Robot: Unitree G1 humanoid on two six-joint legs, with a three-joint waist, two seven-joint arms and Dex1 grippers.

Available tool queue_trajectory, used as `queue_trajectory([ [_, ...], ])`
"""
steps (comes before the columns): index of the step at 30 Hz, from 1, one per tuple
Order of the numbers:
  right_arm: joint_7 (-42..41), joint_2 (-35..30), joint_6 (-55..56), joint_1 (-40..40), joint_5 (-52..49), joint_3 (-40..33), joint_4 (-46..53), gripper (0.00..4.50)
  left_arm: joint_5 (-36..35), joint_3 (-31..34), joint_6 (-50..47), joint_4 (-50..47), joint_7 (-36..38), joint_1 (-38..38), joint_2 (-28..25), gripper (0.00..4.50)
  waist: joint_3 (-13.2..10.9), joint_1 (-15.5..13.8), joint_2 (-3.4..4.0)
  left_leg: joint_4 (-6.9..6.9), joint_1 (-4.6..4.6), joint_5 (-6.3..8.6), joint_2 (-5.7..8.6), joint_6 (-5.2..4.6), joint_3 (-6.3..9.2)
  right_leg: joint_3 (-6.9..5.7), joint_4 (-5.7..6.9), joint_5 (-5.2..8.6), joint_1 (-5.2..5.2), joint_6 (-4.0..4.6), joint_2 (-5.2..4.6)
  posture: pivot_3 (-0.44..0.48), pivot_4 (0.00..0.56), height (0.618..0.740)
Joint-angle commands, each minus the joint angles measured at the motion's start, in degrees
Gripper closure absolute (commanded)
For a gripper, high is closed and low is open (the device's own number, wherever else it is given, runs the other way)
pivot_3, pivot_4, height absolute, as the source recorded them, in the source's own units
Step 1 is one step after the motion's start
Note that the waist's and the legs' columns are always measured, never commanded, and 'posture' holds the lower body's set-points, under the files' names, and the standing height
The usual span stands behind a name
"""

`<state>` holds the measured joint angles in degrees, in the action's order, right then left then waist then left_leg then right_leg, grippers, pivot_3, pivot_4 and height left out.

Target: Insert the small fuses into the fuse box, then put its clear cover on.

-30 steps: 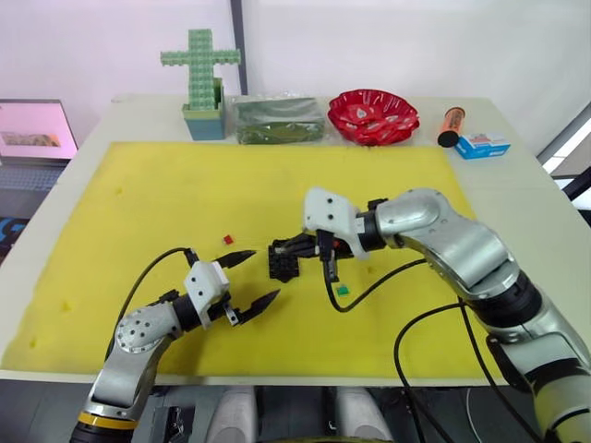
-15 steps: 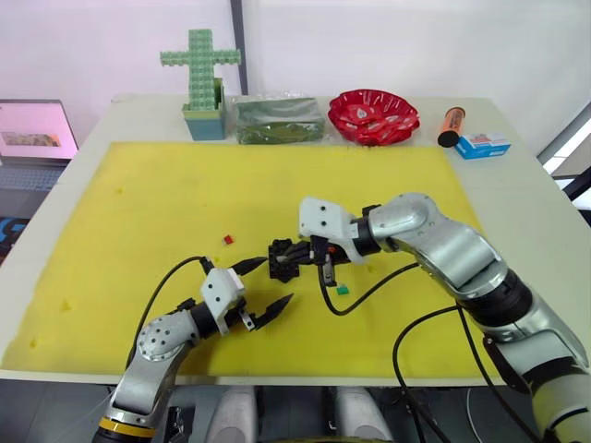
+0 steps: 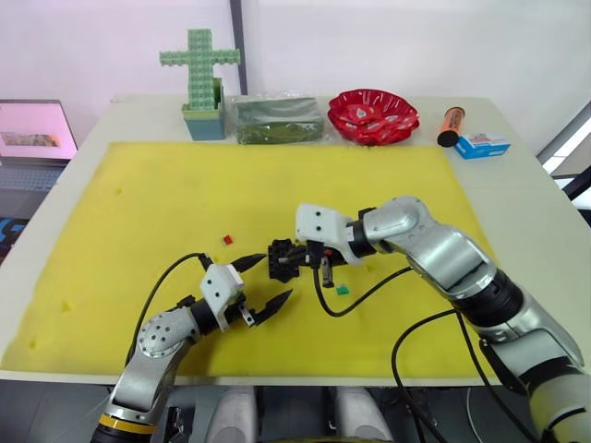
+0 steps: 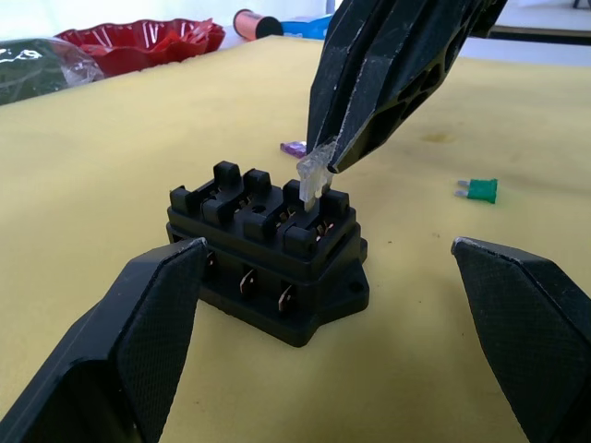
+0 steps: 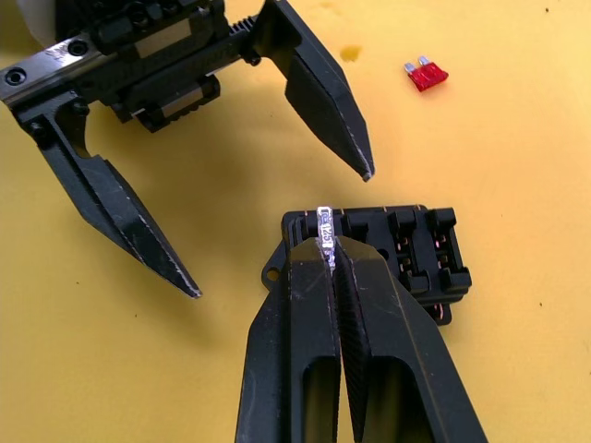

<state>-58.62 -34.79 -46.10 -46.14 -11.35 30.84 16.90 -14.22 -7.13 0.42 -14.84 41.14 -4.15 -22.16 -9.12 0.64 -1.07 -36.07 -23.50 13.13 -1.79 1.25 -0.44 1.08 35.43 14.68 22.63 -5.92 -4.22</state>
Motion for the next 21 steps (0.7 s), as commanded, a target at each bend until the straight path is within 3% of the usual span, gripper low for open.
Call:
queue_trajectory([
  [1, -0.17, 0.50, 1.10, -0.47, 0.80, -0.22, 0.67, 4.50, -0.79, 0.40, 0.21, -2.10, -0.08, 0.56, -0.01, 0.04, 0.00, 0.01, 0.00, 0.00, 0.00, 0.00, 0.00, 0.00, -0.01, 0.00, 0.00, 0.00, 0.00, 0.00, 0.00, 0.000, 0.150, 0.740],
  [21, -1.67, 1.51, 4.36, 0.28, 2.91, 0.41, -0.94, 4.50, -0.47, 0.30, 0.90, -1.60, -0.23, -0.86, -0.01, 0.04, 0.00, 0.03, 0.00, 0.04, 0.00, 0.00, -0.01, 0.01, -0.01, 0.00, -0.04, 0.01, 0.02, 0.02, -0.03, 0.000, 0.150, 0.740],
])
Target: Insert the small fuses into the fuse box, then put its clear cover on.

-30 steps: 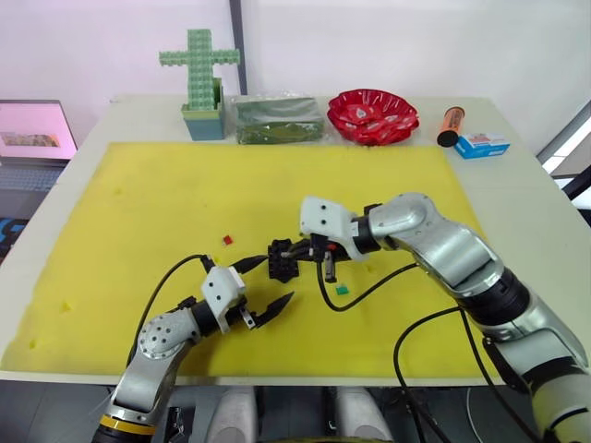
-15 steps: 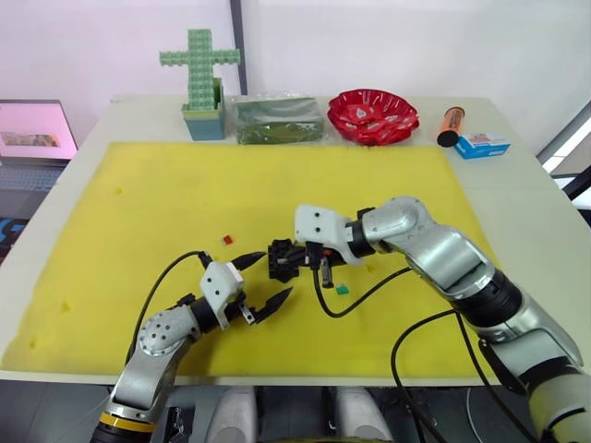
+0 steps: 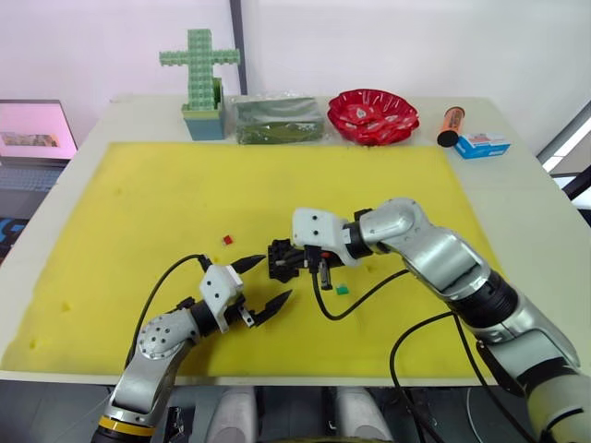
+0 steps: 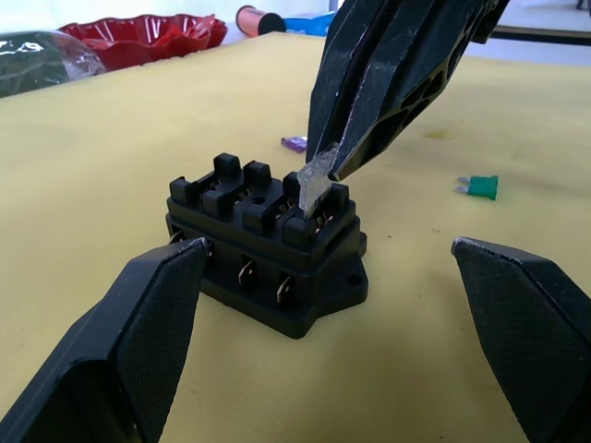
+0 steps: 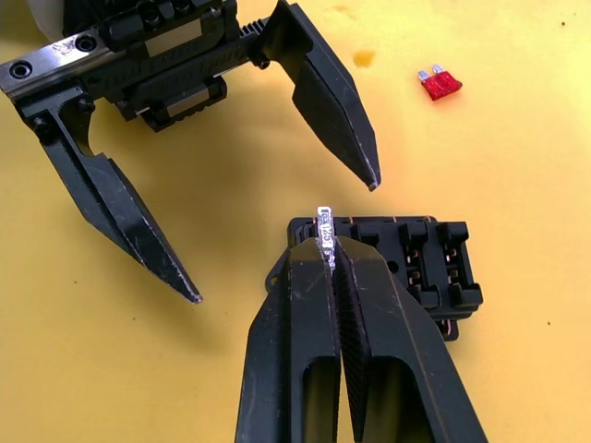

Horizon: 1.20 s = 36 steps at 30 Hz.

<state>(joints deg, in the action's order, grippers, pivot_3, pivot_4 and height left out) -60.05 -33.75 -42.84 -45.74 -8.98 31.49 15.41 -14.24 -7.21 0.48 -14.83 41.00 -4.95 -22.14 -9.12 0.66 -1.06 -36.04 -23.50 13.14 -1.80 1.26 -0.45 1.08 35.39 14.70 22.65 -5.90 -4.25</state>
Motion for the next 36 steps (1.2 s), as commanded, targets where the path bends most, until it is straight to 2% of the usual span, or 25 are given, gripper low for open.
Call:
queue_trajectory([
  [1, -0.33, 0.51, 1.11, -0.11, 0.59, -0.24, 0.55, 4.50, -0.45, 0.42, 0.82, -1.54, -0.04, 0.02, -0.08, 0.04, 0.00, 0.00, 0.00, 0.01, 0.00, 0.00, 0.00, 0.00, 0.00, 0.00, 0.00, 0.00, 0.00, 0.00, 0.00, 0.000, 0.150, 0.740],
  [24, -1.60, 0.68, 3.69, 0.53, 3.52, 0.22, -1.00, 4.50, 0.38, 0.07, 1.40, -1.35, -0.15, 0.01, -0.07, 0.04, 0.00, 0.00, 0.00, 0.03, 0.00, 0.00, 0.00, 0.01, 0.03, -0.01, -0.04, 0.02, 0.02, 0.04, -0.10, 0.000, 0.150, 0.740],
  [36, -2.94, 1.21, 7.25, 0.04, 5.70, 1.46, -5.81, 4.50, 0.05, 0.27, 0.22, -3.04, -0.73, 0.01, -0.10, 0.04, 0.00, 0.09, 0.00, 0.04, 0.01, 0.00, 0.00, 0.01, 0.04, -0.01, -0.03, 0.03, 0.02, 0.05, -0.10, 0.000, 0.150, 0.740],
])
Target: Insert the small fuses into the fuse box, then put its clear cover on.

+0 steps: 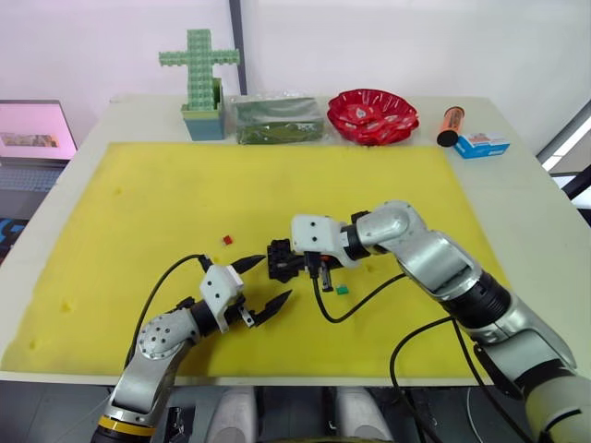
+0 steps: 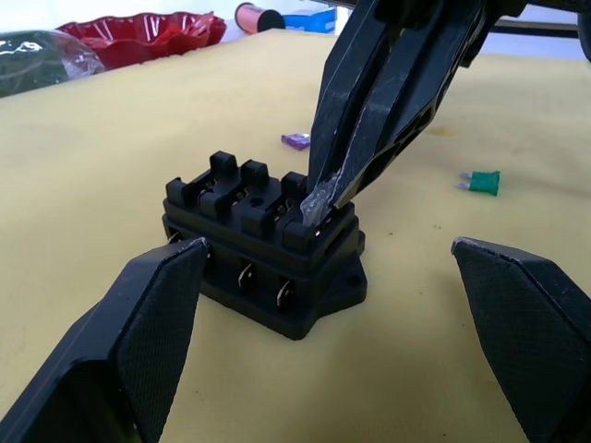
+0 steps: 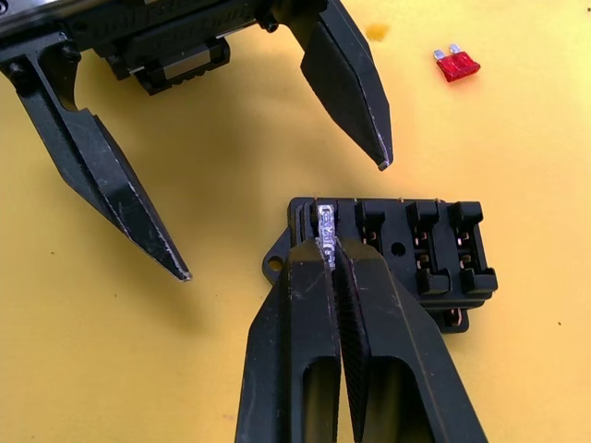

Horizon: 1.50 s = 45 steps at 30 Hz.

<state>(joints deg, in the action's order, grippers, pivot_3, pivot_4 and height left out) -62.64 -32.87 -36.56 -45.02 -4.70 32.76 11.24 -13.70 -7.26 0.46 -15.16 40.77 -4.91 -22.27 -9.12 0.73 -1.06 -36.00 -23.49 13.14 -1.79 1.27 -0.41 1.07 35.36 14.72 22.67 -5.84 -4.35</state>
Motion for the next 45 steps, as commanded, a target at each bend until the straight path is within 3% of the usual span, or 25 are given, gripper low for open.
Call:
queue_trajectory([
  [1, -0.47, 0.36, 1.26, -0.78, 1.53, 0.13, -2.01, 4.50, -0.47, 0.29, 0.18, -2.78, -0.58, -0.05, 0.06, 0.04, 0.00, 0.02, 0.00, 0.00, 0.01, 0.00, 0.00, 0.00, 0.00, 0.00, 0.00, 0.00, 0.00, 0.00, 0.00, 0.000, 0.150, 0.740],
  [15, -2.37, 0.46, 6.68, -3.02, 4.56, 0.55, -7.77, 4.50, 0.96, 0.00, 2.99, 0.50, -0.71, -0.61, 0.14, 0.04, 0.02, 0.00, 0.03, 0.01, 0.06, 0.00, 0.00, 0.00, 0.00, 0.00, 0.00, 0.00, -0.02, 0.02, -0.01, 0.000, 0.150, 0.740],
  [45, -4.67, 2.21, 7.31, -3.31, 4.06, -1.86, -8.26, 4.50, 0.74, 0.36, 1.82, -1.41, -1.69, 0.30, -0.77, 0.04, 0.02, 0.05, 0.04, 0.07, 0.05, 0.01, -0.03, 0.02, 0.06, 0.00, -0.04, 0.03, -0.01, 0.08, -0.19, 0.000, 0.150, 0.740],
])
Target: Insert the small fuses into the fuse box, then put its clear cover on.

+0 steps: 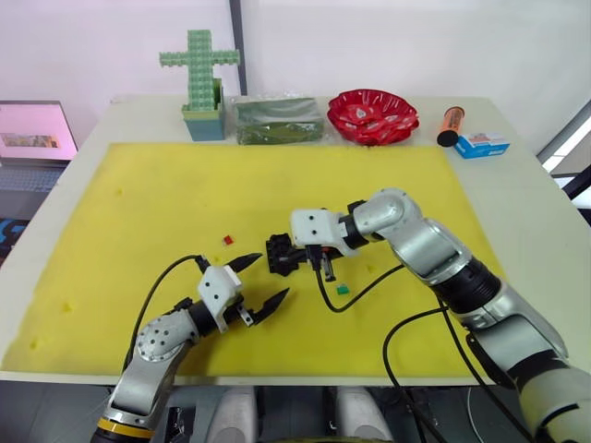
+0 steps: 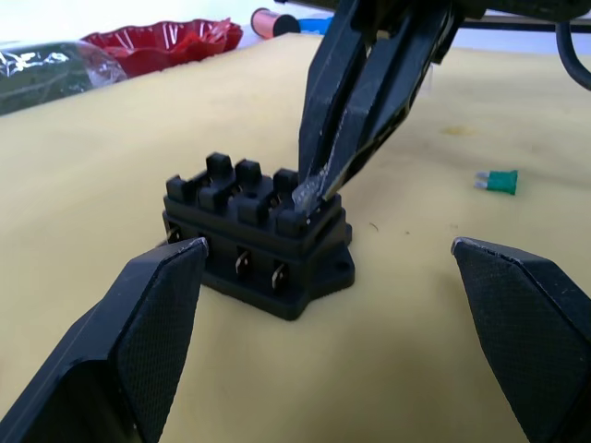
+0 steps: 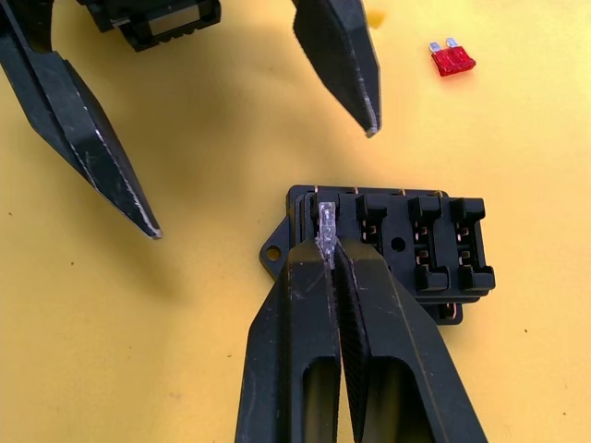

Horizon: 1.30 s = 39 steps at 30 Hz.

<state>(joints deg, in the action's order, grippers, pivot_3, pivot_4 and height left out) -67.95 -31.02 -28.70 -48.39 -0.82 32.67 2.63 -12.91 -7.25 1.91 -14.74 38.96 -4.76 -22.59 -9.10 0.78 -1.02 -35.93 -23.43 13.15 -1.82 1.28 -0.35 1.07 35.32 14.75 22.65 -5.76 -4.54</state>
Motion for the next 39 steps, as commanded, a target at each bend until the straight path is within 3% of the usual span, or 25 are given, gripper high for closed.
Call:
queue_trajectory([
  [1, 0.52, 0.32, -0.50, 0.09, 0.18, -1.78, 0.37, 4.50, -0.05, 0.38, 0.39, -1.76, 0.15, 0.17, -0.47, 0.04, 0.00, 0.01, 0.00, 0.01, 0.00, 0.00, 0.00, 0.00, 0.00, 0.00, -0.01, 0.00, 0.01, 0.00, 0.00, 0.000, 0.150, 0.740],
  [3, 0.07, 0.10, -0.15, 0.19, 0.19, -1.67, 0.45, 4.50, 0.04, 0.32, 0.47, -1.66, 0.17, 0.17, -0.47, 0.04, 0.00, 0.01, 0.00, 0.04, 0.00, 0.00, 0.00, 0.00, 0.00, 0.00, -0.02, 0.00, 0.01, 0.00, 0.00, 0.000, 0.150, 0.740],
  [7, 0.45, 0.19, -0.23, 0.32, 0.33, -1.85, 0.55, 3.43, 0.60, -0.14, 0.93, -1.16, -0.17, 0.09, -0.08, 0.00, -0.01, -0.08, 0.01, 0.04, -0.01, 0.00, 0.00, 0.00, -0.01, 0.00, -0.04, 0.00, 0.01, 0.00, -0.02, 0.000, 0.150, 0.740],
  [30, 0.78, 0.05, -4.16, 0.83, -4.38, -7.17, 5.69, 3.43, 0.88, 0.00, 1.04, -1.34, -0.32, 0.27, 0.40, 0.00, -0.02, -0.03, 0.02, 0.12, -0.02, 0.00, 0.01, 0.01, -0.04, 0.01, -0.14, 0.00, 0.03, 0.00, -0.12, 0.000, 0.150, 0.740],
  [34, 1.86, 0.24, -3.83, 1.58, -3.90, -6.45, 5.15, 4.40, 0.86, 0.38, 0.65, -1.90, -0.95, 0.93, 0.66, 0.00, -0.02, -0.05, 0.02, 0.13, -0.02, 0.01, 0.02, 0.01, -0.04, 0.02, -0.15, 0.00, 0.03, 0.01, -0.14, 0.000, 0.150, 0.740],
  [39, 1.98, 0.46, -3.86, 1.86, -3.98, -5.99, 4.98, 4.47, 0.47, 0.61, -0.30, -3.19, -1.27, 1.03, 0.34, 0.00, -0.02, -0.01, 0.02, 0.15, -0.02, 0.00, 0.02, 0.01, -0.05, 0.03, -0.15, 0.00, 0.04, 0.01, -0.14, 0.000, 0.150, 0.740],
])
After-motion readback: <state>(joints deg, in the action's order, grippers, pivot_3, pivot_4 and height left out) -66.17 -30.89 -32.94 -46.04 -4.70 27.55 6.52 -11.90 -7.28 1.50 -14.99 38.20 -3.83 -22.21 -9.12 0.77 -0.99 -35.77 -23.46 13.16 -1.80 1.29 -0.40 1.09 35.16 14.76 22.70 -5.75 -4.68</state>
